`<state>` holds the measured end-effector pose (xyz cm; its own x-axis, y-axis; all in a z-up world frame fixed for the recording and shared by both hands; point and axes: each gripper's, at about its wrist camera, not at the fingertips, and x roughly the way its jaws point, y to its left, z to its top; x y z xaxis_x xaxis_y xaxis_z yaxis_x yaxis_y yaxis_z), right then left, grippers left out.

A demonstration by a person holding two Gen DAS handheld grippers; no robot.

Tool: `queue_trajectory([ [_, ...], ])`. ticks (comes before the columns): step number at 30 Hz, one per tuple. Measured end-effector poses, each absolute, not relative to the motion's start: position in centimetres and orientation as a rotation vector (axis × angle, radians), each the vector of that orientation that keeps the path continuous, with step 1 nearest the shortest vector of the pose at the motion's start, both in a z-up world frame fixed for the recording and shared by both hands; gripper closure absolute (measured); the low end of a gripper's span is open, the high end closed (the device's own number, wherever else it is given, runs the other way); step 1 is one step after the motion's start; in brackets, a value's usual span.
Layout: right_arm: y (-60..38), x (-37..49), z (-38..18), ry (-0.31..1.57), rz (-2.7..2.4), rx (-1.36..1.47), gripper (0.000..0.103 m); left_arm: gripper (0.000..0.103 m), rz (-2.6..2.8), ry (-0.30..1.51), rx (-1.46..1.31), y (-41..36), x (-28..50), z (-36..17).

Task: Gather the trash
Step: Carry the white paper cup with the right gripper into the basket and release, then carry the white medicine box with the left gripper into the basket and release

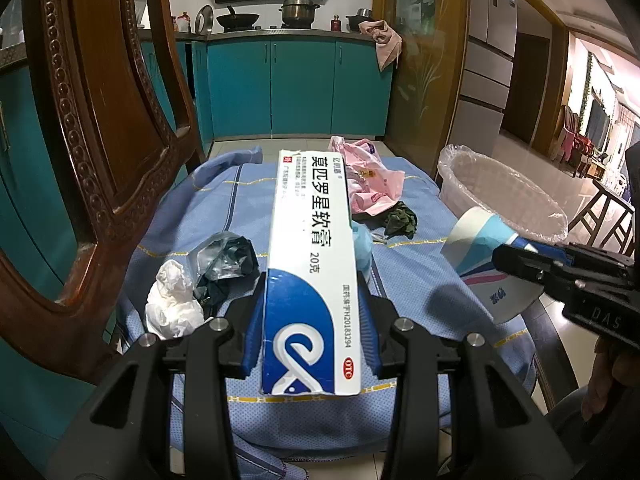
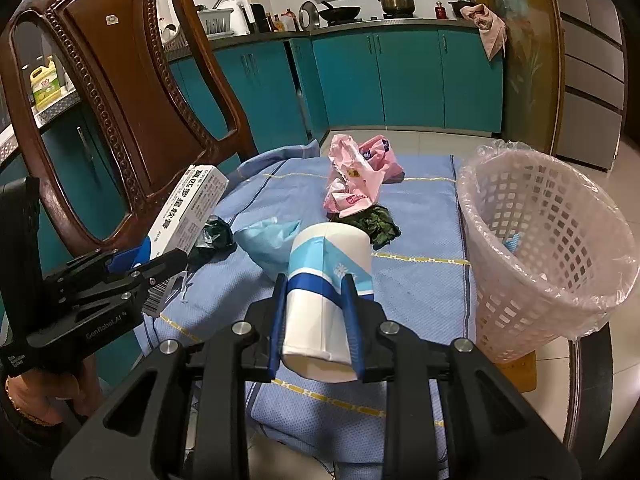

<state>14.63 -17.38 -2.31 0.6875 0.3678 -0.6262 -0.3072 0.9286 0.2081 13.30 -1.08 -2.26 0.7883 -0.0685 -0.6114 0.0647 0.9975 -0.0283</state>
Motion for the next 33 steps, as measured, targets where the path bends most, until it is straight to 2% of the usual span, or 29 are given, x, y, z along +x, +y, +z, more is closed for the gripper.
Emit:
queue_trajectory([
  [9, -27.4, 16.7, 2.0, 0.431, 0.083, 0.29, 0.075, 0.062, -0.069, 0.656, -0.011, -0.9, 13.2, -2.4],
  [11, -29.7, 18.0, 1.6, 0.403, -0.011, 0.309, 0.072, 0.062, -0.074, 0.656, -0.009, -1.0, 13.3, -2.5],
  [12, -31.0, 19.1, 0.8, 0.41, -0.043, 0.328, 0.068, 0.062, -0.074, 0.655, -0.006, -1.1, 13.3, -2.5],
  [13, -32.1, 20.3, -0.4, 0.442, -0.053, 0.347, 0.049, 0.062, -0.075, 0.656, -0.005, -1.2, 13.3, -2.5],
  [14, -32.6, 20.8, -1.4, 0.467, -0.066, 0.364, 0.036, 0.062, -0.075, 0.658, -0.004, -1.2, 13.3, -2.6],
  [16, -33.5, 21.1, -2.7, 0.53, -0.089, 0.422, 0.036, 0.062, -0.078, 0.656, -0.004, -1.3, 13.3, -2.5],
  [18, -33.5, 19.5, -2.1, 0.506, -0.065, 0.463, 0.034, 0.062, -0.081, 0.651, -0.001, -1.4, 13.2, -2.5],
  [20, -33.2, 16.0, -0.6, 0.408, -0.086, 0.489, 0.013, 0.062, -0.086, 0.649, 0.002, -1.5, 13.2, -2.5],
  [22, -33.4, 12.5, 0.3, 0.303, -0.129, 0.552, 0.006, 0.062, -0.106, 0.649, 0.021, -2.2, 13.2, -2.7],
  [27, -35.1, 6.4, 0.1, 0.16, -0.215, 0.716, 0.004, 0.062, -0.21, 0.651, 0.011, -5.2, 13.7, -1.7],
  [33, -37.6, 3.8, -1.1, 0.111, -0.297, 0.844, 0.003, 0.062, -0.426, 0.582, 0.036, -15.9, 18.3, 3.6],
])
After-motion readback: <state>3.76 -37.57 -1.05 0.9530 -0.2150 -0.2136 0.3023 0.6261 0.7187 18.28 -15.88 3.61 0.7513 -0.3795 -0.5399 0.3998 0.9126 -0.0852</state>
